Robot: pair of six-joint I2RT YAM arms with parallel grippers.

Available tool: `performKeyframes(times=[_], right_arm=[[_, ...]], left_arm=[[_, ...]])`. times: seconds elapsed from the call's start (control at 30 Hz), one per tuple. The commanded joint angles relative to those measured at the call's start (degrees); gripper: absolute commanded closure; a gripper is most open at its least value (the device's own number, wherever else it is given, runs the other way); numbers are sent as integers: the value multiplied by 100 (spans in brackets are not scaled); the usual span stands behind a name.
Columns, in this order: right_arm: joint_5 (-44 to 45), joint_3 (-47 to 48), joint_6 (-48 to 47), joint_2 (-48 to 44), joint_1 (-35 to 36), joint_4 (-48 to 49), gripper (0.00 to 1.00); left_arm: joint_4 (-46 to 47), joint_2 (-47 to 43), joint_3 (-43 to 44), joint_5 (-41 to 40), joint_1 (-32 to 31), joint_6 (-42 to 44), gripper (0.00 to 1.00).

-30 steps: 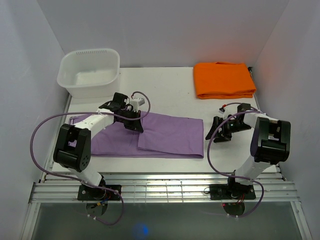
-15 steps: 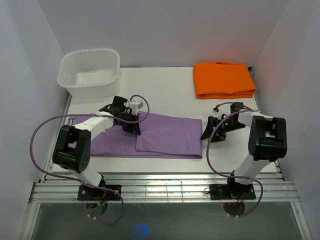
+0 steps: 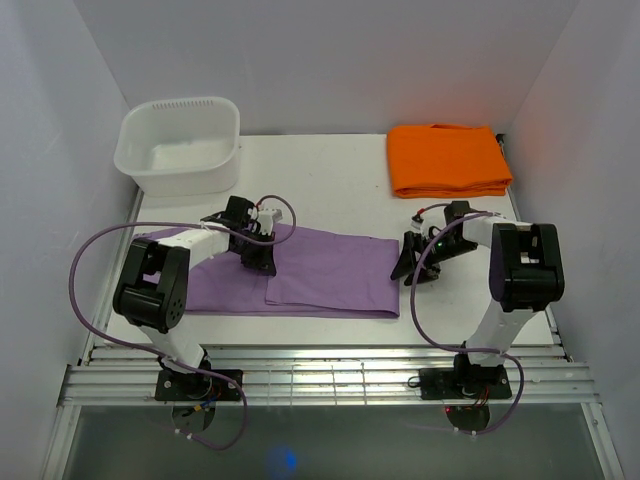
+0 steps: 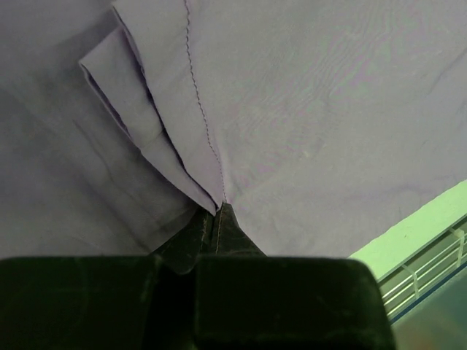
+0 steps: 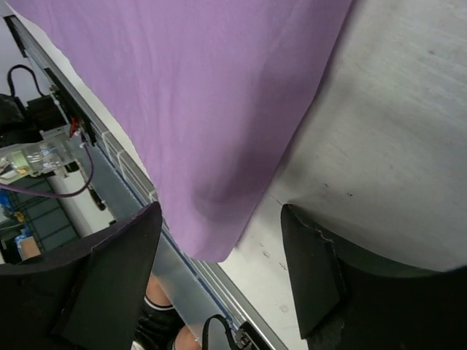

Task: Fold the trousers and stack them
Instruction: Fold the trousers

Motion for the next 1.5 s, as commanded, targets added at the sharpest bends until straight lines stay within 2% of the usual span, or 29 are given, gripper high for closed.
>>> performKeyframes(times=[0.0,0.13,0.17,0.27,0.33,0.47,0.5,0.6,0.63,0.77,0.8,0.97,1.07,1.17,1.23,1.27,1.47], right_arm=[[1185,-106,-676,-127,-122,188,27],[-61,0,-1002,-1067,-413,12,37],[-769,26,-854,-1313,-405,64,38],[-1688,-114,-319,-1490,-151,529,44],[-1804,-289,-273,-1421,358,662,49],[-1683,-571,-684,-711,948,435,62],[-1438,-554,-1043,-265,1071,59,69],[-936,-502,-1301,546,1116,-295,82],[-839,-440,-1414,687,1116,-505,85],[12,-475,-1090,1144,1125,-340,89],[-38,-440,-1134,1233,1116,-375,91],[444,-80,-976,1050,1116,-297,90],[1244,289,-949,751,1116,-164,89],[1158,588,-1002,304,976,-252,80],[877,659,-888,-136,730,-226,59],[815,668,-853,-381,642,-226,54],[1314,195,-686,-876,18,195,41]], left_arm=[[-95,182,23,-185,65,63,100],[-77,200,-38,0,65,63,100],[-77,217,-47,35,65,63,100],[-86,287,-21,62,65,63,99],[-95,314,14,71,65,-113,99],[-112,305,23,27,65,-122,99],[-121,305,23,9,65,-122,99],[-103,288,-29,-43,109,-96,99],[-103,296,-38,-78,126,-96,99],[-121,332,-21,-96,205,-96,100],[-130,332,14,-87,232,-96,99],[-165,393,164,-44,285,-96,100],[-226,507,339,62,302,-52,98],[-314,551,524,413,302,-25,94],[-323,490,542,598,302,-25,90],[-332,438,533,616,302,-34,88],[-393,349,436,589,302,-87,82]])
